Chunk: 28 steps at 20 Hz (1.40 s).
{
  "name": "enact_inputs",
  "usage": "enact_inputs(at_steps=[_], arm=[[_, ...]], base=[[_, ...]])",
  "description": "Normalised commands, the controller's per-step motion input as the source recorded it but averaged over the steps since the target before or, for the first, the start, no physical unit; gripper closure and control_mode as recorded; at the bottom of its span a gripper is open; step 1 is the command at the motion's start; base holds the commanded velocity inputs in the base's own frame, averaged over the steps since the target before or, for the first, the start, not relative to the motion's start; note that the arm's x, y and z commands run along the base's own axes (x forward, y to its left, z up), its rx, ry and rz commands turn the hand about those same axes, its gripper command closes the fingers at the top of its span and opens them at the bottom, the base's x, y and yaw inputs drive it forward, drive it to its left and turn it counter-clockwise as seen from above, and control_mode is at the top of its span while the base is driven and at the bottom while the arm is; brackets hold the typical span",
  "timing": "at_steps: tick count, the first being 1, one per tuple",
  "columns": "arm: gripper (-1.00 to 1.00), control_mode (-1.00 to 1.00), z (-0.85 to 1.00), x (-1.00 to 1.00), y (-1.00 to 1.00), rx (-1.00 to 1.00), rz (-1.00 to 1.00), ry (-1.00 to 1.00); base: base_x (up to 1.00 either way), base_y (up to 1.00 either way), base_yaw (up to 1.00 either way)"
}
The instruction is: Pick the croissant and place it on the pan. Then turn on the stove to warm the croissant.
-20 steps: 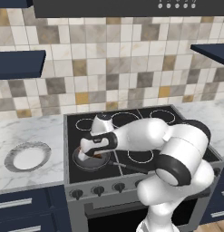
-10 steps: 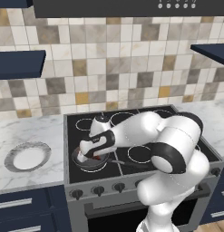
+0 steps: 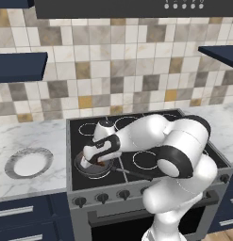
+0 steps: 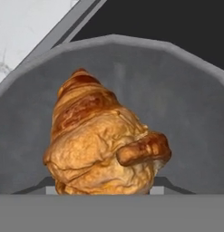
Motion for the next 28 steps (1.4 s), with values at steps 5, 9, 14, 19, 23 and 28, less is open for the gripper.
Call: enact_inputs(at_steps=[5,9,14,19,23,28], arm=[[-1.00,-1.00,0.01,-0.33,-0.30,0.00,0.00,0.00],[-1.00,-1.00,0.15,-0.34,-0.07,0.00,0.00,0.00],[-1.00,-1.00,0.47,-0.08,0.03,0.00,0.00,0.00],[-1.00,-1.00,0.67,-0.15,0.05,0.00,-0.01,0.00],[-1.00,-1.00,0.41,-0.48,0.16,-0.03,0.00,0.00],[-1.00,-1.00,0.39,-0.48,0.25,-0.04,0.00,-0.05]], base=[[0.00,0.00,0.00],[0.00,0.00,0.00],[0.00,0.00,0.00],[0.00,0.00,0.00],[0.00,0.00,0.00],[0.00,0.00,0.00]])
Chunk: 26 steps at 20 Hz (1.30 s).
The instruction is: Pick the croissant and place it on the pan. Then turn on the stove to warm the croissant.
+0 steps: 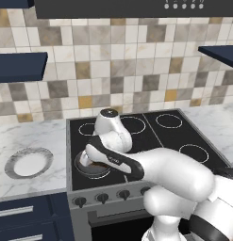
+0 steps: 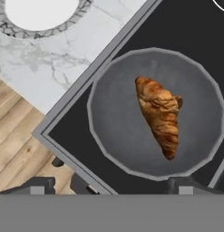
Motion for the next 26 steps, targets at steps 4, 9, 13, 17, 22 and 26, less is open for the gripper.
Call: enact_inputs(at_steps=[4,9,13,17,22,26], arm=[[-1.00,-1.00,0.06,-0.36,0.12,-0.04,0.00,-0.13],[-1.00,-1.00,0.00,-0.34,0.04,-0.07,0.00,-0.19],[-1.00,-1.00,0.01,-0.37,0.00,-0.10,0.00,-0.18],[-1.00,-1.00,0.07,-0.44,0.02,-0.09,0.00,-0.11],[-1.00,-1.00,0.02,-0.48,0.10,-0.07,0.00,-0.04],[-1.00,-1.00,0.00,-0.51,0.15,-0.05,0.00,-0.01]], base=[[0.00,0.00,0.00],[0.00,0.00,0.00],[0.00,0.00,0.00],[0.00,0.00,0.00],[0.00,0.00,0.00],[0.00,0.00,0.00]])
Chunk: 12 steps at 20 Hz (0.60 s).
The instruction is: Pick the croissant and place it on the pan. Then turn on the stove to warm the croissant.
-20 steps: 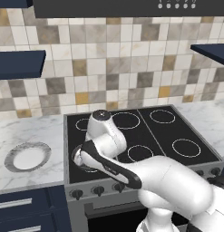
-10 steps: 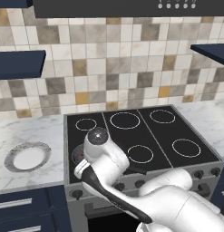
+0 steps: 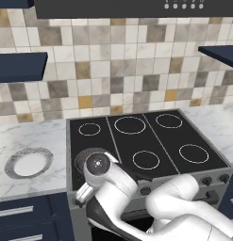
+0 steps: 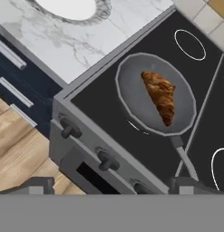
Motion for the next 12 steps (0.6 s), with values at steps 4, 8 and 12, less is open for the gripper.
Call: enact_inputs(at_steps=[4,8,12], arm=[[-1.00,-1.00,0.00,-0.49,0.21,-0.02,0.00,-0.05],[-1.00,-1.00,0.00,-0.40,0.28,0.00,-0.01,-0.11],[-1.00,-1.00,-0.14,-0.24,0.18,0.00,-0.04,-0.18]], base=[[0.00,0.00,0.00],[0.00,0.00,0.00],[0.00,0.00,0.00]])
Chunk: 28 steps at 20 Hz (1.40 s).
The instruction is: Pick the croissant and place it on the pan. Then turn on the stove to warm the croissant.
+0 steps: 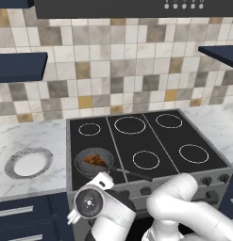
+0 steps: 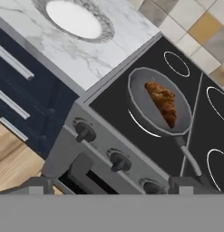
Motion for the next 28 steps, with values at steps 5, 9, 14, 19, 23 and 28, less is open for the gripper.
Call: enact_inputs(at_steps=[5,9,14,19,23,28], arm=[[-1.00,-1.00,-0.24,-0.01,0.01,0.03,-0.09,-0.19],[-1.00,-1.00,-0.31,0.00,0.00,0.01,-0.09,-0.20],[-1.00,-1.00,-0.35,0.00,0.05,0.00,-0.06,-0.22],[-1.00,-1.00,-0.35,0.00,0.05,0.02,-0.04,-0.18],[-1.00,-1.00,-0.30,0.00,0.03,0.04,-0.01,-0.12],[-1.00,-1.00,-0.24,0.00,0.00,0.07,0.00,-0.08]], base=[[0.00,0.00,0.00],[0.00,0.00,0.00],[0.00,0.00,0.00],[0.00,0.00,0.00],[0.00,0.00,0.00],[0.00,0.00,0.00]])
